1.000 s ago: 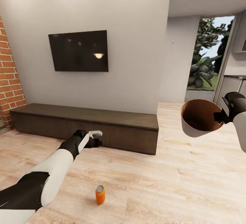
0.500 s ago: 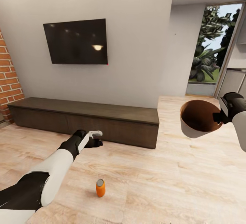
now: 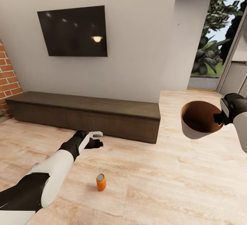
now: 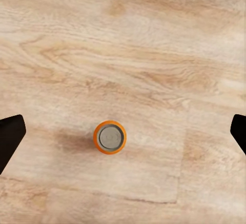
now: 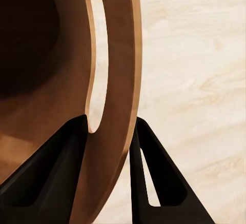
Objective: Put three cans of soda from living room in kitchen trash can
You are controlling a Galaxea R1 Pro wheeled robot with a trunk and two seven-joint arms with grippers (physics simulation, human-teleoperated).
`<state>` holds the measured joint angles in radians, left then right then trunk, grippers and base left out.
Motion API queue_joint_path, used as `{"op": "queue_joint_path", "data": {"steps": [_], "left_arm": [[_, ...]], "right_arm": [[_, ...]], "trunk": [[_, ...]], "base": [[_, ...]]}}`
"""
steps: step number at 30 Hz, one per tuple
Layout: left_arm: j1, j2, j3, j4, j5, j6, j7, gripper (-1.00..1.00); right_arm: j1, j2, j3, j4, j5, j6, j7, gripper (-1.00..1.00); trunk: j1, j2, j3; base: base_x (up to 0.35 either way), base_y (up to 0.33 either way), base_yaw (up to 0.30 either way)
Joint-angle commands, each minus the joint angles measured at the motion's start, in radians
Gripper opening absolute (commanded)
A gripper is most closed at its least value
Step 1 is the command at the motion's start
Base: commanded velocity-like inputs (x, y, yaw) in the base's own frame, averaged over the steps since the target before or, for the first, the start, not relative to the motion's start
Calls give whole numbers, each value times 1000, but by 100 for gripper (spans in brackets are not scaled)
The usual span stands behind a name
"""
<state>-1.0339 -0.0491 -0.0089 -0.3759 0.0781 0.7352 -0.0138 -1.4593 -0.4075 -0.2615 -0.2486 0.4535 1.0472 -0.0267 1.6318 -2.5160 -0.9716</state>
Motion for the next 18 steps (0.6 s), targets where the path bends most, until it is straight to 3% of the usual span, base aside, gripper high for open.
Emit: {"op": "queue_joint_path", "data": {"steps": [1, 11, 18], "left_arm": [[0, 0, 0, 0, 0, 0, 0, 100], [0, 0, 0, 0, 0, 0, 0, 100], [0, 0, 0, 1, -1, 2, -1, 100]], "right_arm": [[-1, 0, -2, -1, -6, 0, 2, -100], [2, -1, -2, -1, -6, 0, 1, -100], [3, -1, -2, -1, -6, 0, 1, -100]], "trunk": [[0, -1, -4], [1, -1, -8], [1, -1, -8]], "base": [[0, 0, 0], [5, 0, 0], [189, 32, 0]]}}
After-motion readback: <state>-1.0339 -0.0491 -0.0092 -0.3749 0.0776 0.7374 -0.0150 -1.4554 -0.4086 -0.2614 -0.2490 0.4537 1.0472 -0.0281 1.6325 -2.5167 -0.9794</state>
